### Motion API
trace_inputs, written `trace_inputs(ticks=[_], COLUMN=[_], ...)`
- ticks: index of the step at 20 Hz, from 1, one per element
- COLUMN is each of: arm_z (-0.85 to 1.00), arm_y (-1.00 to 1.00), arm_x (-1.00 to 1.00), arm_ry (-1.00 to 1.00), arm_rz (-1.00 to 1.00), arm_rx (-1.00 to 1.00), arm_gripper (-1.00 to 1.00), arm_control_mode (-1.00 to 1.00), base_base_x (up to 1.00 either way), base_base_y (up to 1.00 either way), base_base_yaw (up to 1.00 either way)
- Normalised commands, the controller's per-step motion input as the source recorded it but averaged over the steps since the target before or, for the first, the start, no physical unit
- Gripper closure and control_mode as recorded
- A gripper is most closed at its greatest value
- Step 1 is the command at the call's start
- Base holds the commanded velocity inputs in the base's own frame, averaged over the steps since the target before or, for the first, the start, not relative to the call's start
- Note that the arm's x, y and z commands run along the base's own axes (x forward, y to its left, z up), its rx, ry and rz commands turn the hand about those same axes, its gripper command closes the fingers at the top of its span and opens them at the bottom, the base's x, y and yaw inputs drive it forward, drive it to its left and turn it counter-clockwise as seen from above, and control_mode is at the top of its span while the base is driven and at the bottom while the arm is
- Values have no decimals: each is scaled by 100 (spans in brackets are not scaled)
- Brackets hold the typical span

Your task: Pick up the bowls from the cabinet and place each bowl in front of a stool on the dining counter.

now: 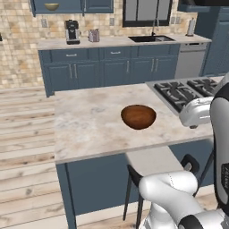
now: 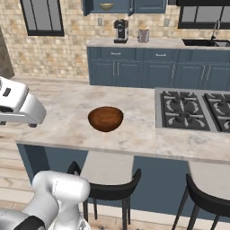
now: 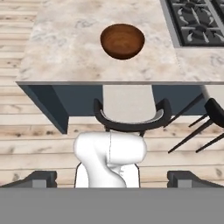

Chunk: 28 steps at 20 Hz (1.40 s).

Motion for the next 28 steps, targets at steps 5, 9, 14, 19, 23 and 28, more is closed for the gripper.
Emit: trace_inputs(ticks=[5,9,14,19,23,28], arm_z=[0,0,0,0,0,0], arm_y=[0,0,0,0,0,0], arm_x=[0,0,0,0,0,0], arm_ry=[0,0,0,0,0,0], arm_rz=[0,0,0,0,0,0], arm_rx=[0,0,0,0,0,0], arm_gripper=[-100,-100,-100,-100,-100,-100], arm_control_mode=[100,100,100,100,100,100], base_base_x=[-56,-76,-51,-5,25,98], base_base_y=[94,100,100,100,100,100], base_base_yaw=[0,2,4,2,0,-5])
